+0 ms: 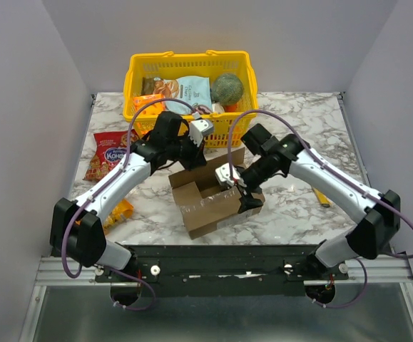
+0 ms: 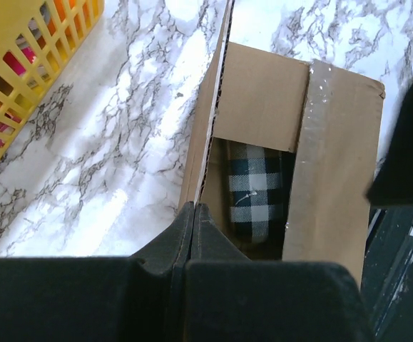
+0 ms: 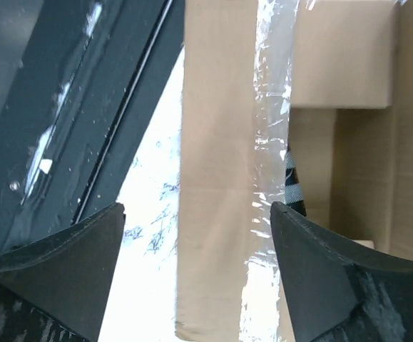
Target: Unpack the express box
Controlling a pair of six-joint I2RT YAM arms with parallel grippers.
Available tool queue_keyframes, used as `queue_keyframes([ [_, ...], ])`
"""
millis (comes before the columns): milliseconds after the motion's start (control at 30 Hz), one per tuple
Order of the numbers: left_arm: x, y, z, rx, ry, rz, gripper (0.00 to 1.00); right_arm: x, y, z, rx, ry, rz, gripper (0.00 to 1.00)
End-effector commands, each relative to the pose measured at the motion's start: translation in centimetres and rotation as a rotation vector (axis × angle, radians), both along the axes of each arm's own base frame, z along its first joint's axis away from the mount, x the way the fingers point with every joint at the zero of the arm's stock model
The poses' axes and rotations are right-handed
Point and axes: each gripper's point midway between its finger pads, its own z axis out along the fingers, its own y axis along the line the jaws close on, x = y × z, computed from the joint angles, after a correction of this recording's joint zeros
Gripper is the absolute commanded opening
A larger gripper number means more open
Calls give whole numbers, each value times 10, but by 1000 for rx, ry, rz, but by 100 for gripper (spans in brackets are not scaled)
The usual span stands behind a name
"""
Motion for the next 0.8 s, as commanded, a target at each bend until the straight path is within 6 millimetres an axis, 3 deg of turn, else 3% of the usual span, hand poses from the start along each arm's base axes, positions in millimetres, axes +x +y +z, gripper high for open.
queue_keyframes([
  [0, 23, 8, -5, 32, -17, 95, 0, -15, -7, 0, 0, 32, -25, 87],
  [133, 29, 9, -2, 25, -20, 115, 0, -36, -19, -18, -49, 134, -51, 83],
  [233, 25, 7, 5, 15, -23, 89, 0, -26, -12, -12, 16, 82, -142, 84],
  [400, 10, 5, 3, -12, 9, 51, 0, 11, 9, 8, 89, -37, -217, 97],
  [633, -6, 7, 0, -33, 33, 37, 0, 51, 30, -25, 14, -50, -231, 100],
  [667, -6, 7, 1, -37, 32, 39, 0, 52, 33, -39, -17, -21, -222, 100],
  [767, -7, 8, 4, -38, 23, 44, 0, 46, 35, -51, -28, 22, -160, 100],
])
